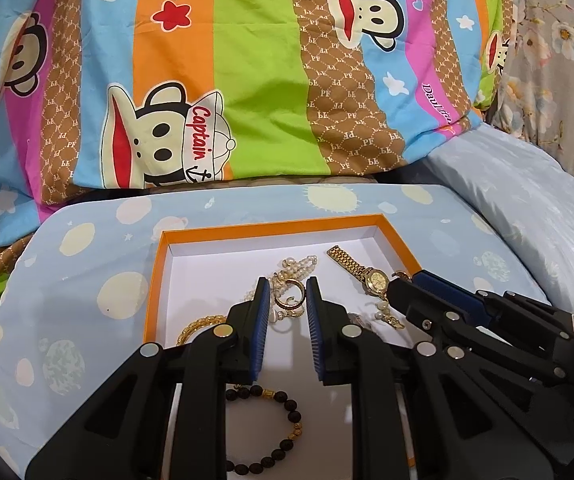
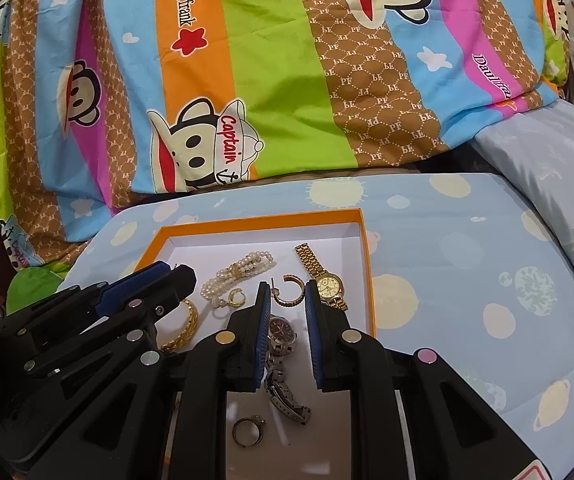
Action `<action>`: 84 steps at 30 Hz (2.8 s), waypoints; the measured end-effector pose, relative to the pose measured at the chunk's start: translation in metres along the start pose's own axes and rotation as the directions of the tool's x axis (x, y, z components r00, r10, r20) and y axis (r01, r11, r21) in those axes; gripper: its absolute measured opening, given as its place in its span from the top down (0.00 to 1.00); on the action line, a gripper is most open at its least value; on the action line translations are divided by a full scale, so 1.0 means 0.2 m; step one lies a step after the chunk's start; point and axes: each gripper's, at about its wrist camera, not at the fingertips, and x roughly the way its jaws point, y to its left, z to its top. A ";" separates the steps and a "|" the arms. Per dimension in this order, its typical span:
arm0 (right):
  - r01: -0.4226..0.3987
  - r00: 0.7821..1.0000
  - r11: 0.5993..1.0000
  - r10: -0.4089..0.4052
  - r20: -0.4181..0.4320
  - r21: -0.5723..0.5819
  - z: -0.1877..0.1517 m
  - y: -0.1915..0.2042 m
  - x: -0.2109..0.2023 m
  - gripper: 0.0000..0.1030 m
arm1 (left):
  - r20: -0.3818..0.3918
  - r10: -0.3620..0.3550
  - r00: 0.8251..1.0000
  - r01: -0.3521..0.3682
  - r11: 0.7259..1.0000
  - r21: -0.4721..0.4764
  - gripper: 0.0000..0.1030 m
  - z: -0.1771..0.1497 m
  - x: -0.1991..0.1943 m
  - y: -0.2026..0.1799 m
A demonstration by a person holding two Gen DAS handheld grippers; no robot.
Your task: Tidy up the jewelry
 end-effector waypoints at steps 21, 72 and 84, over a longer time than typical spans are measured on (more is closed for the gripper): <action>0.006 1.000 1.000 -0.007 0.013 0.013 0.00 -0.01 -0.03 0.81 | 0.009 0.027 1.000 -0.027 0.999 -0.035 0.66 0.00 -0.01 0.03; 0.034 0.999 0.999 -0.034 0.028 0.007 -0.66 0.17 -0.79 0.64 | 0.013 0.033 0.999 -0.033 0.999 -0.003 0.42 -0.54 -0.76 -0.07; 0.049 0.998 0.999 -0.049 -0.037 -0.009 -0.81 0.19 -0.69 0.60 | -0.077 0.085 0.993 -0.088 0.995 -0.038 0.42 -0.74 -0.68 -0.01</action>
